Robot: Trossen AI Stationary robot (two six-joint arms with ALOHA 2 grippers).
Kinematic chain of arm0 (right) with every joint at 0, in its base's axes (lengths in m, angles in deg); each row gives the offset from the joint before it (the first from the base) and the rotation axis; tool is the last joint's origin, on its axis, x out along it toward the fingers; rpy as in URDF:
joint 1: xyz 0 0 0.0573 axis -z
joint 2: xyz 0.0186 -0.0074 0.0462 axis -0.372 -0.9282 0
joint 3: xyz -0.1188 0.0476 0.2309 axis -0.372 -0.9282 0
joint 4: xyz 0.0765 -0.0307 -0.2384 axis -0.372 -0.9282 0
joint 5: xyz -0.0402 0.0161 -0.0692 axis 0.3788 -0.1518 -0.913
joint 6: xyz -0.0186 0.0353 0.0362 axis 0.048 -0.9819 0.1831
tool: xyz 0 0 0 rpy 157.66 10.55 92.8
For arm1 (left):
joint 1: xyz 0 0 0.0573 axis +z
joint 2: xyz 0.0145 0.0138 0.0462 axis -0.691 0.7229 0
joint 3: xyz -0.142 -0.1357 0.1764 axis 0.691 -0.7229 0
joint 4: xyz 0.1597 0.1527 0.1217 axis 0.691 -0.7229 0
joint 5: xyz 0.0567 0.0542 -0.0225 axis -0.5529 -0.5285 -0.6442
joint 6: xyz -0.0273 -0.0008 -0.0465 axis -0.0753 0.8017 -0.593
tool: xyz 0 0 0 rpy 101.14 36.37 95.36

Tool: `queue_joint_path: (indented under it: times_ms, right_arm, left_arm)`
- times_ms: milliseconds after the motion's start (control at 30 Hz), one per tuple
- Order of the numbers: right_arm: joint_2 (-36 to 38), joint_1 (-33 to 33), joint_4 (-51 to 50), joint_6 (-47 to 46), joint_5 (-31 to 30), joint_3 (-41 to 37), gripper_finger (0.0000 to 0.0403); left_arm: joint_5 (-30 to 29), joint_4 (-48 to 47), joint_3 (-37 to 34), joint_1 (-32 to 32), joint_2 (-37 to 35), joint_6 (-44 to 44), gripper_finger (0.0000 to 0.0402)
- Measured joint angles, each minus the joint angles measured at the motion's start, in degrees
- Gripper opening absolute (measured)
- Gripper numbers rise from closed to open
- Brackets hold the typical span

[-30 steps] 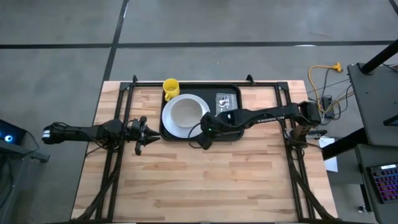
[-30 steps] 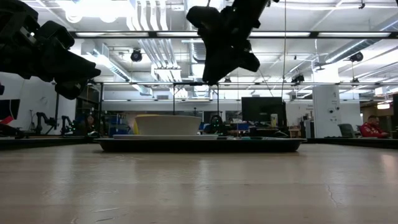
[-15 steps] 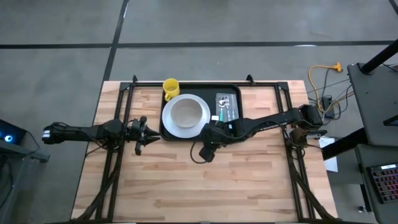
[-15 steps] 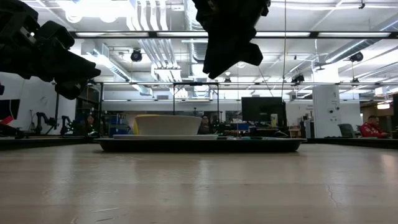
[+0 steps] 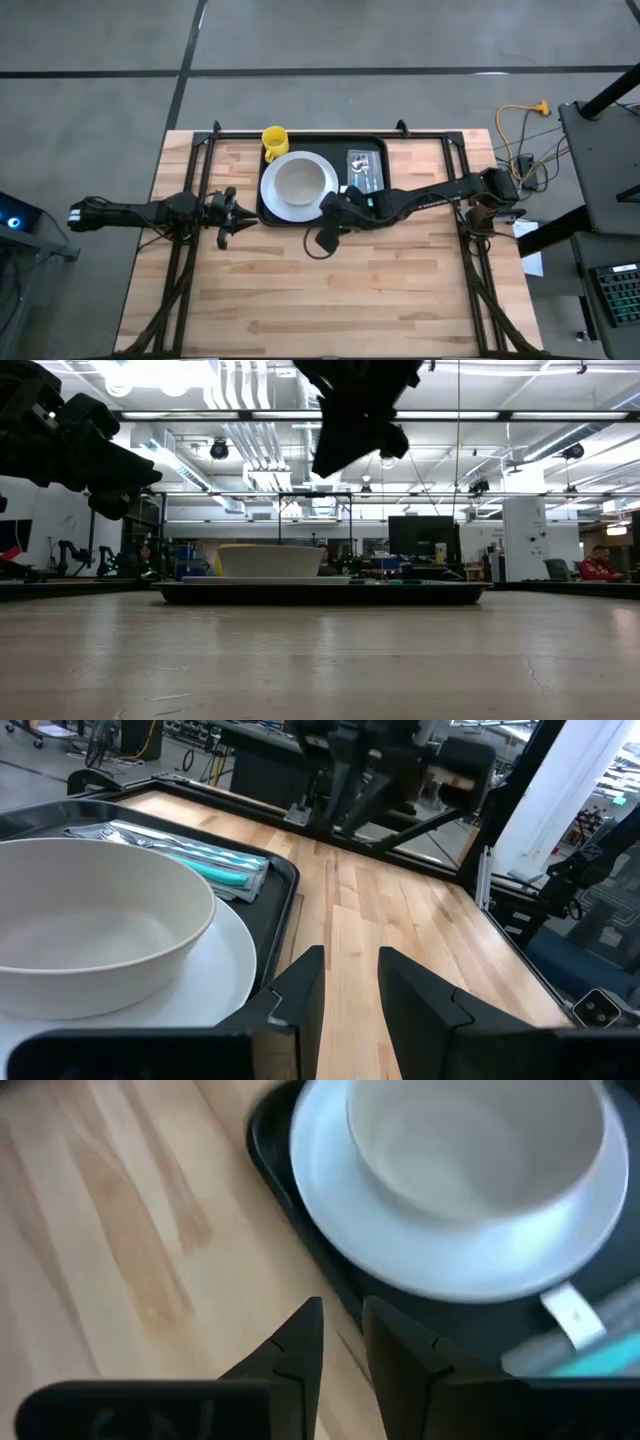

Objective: Set up tray
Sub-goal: Return to Home Position

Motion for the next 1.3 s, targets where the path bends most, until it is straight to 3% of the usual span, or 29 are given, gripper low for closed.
queue_joint_path:
  times_ms: [267,367,667,1000,1300]
  right_arm:
    - [0.02,-0.04,10.8,-0.45,-0.41,0.0,0.0079]
    - [0.0,-0.17,11.79,0.37,2.33,0.0,0.0083]
    - [-0.02,-0.71,15.62,4.54,2.82,0.0,0.0081]
    - [-0.02,-0.9,32.88,16.29,12.58,-0.17,0.0068]
    - [-0.02,-0.9,34.49,16.65,12.96,-0.22,0.0081]
  left_arm:
    - [0.0,0.0,0.0,-0.02,0.0,0.02,0.0082]
    - [0.01,-0.01,-0.01,-0.02,0.0,0.01,0.0082]
    - [0.01,-0.01,0.0,-0.02,-0.01,0.01,0.0082]
    - [0.02,0.0,0.0,-0.02,-0.01,0.0,0.0082]
    - [0.0,0.0,0.0,0.0,-0.01,0.01,0.0082]
